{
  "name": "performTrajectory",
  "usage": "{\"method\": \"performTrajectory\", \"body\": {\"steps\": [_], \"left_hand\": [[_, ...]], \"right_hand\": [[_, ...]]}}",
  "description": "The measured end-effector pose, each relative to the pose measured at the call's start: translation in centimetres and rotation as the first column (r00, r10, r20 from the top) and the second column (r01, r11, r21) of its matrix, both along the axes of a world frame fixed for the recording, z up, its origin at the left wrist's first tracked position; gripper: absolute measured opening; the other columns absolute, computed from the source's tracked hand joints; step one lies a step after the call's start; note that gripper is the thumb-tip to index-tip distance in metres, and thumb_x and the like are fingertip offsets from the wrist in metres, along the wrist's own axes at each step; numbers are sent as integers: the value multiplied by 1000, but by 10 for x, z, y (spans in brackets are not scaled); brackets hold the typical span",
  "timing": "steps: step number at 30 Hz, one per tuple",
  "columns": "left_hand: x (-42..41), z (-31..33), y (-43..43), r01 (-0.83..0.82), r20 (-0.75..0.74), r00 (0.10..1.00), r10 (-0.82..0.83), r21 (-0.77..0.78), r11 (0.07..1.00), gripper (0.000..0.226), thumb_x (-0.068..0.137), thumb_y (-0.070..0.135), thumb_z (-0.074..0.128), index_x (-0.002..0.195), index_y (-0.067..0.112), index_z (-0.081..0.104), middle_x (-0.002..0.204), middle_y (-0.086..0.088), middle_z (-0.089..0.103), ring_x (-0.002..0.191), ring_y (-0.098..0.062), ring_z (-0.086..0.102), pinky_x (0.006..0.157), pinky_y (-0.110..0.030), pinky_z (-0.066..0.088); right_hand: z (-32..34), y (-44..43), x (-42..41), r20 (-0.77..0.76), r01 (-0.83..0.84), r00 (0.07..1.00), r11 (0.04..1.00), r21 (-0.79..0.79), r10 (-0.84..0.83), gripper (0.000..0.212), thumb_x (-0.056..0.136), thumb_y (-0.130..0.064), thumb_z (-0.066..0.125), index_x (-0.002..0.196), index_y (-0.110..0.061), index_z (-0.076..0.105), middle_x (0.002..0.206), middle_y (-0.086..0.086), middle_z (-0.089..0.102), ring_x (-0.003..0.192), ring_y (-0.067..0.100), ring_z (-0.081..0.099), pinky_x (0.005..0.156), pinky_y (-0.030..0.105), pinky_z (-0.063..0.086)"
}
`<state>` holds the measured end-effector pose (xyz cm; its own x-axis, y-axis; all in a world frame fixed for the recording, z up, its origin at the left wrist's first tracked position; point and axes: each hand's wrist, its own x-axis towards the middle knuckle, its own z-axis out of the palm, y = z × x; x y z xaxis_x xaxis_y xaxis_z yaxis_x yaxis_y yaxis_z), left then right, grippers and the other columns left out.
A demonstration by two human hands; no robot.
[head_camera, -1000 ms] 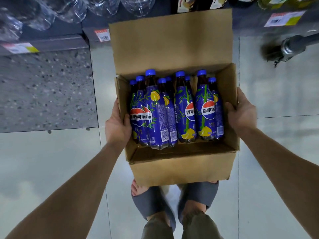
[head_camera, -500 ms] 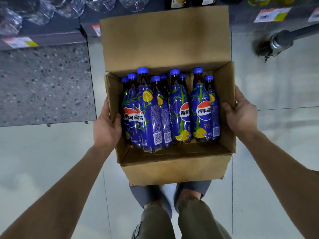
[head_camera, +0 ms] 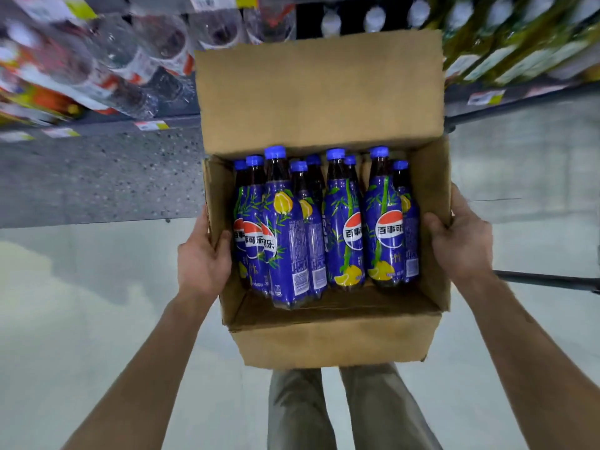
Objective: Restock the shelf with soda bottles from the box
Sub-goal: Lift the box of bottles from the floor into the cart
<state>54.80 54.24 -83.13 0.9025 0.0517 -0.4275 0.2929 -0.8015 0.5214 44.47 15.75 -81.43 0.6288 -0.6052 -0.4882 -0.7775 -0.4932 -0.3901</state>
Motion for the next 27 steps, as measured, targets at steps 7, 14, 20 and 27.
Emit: {"method": "performTrajectory", "body": {"steps": [7, 14, 20, 27], "left_hand": [[-30, 145, 17, -39, 58, 997, 42, -54, 998, 59, 99, 19, 59, 153, 32, 43, 102, 5, 78, 85, -14, 71, 85, -20, 50], [-79, 251, 39, -25, 142, 989, 32, -52, 998, 57, 98, 17, 62, 151, 30, 46, 108, -2, 79, 93, -25, 73, 90, -34, 55], [-128, 298, 66, 77, 158, 985, -70, -43, 996, 58, 96, 15, 64, 150, 32, 48, 65, -3, 67, 54, -9, 57, 63, -19, 50], [-201, 350, 84, 188, 96, 978, -184, -35, 982, 60, 98, 19, 64, 151, 38, 45, 68, -13, 68, 61, -24, 62, 64, -34, 53]], "right_hand": [[143, 12, -19, 71, -56, 996, 998, 9, 55, 62, 98, -28, 59, 155, -36, 36, 111, 13, 75, 101, 39, 68, 92, 39, 52], [249, 33, -65, 133, -40, 990, 999, 1, 40, 62, 97, -29, 60, 154, -40, 37, 107, 18, 75, 100, 41, 67, 93, 44, 54], [301, 64, -138, 160, -42, 986, 999, -31, 47, 65, 95, -21, 64, 152, -43, 40, 106, 14, 76, 102, 38, 68, 88, 38, 51], [328, 93, -267, 150, 67, 987, 997, -48, -59, 69, 93, -23, 66, 151, -46, 38, 112, 8, 77, 105, 34, 70, 96, 42, 54]]}}
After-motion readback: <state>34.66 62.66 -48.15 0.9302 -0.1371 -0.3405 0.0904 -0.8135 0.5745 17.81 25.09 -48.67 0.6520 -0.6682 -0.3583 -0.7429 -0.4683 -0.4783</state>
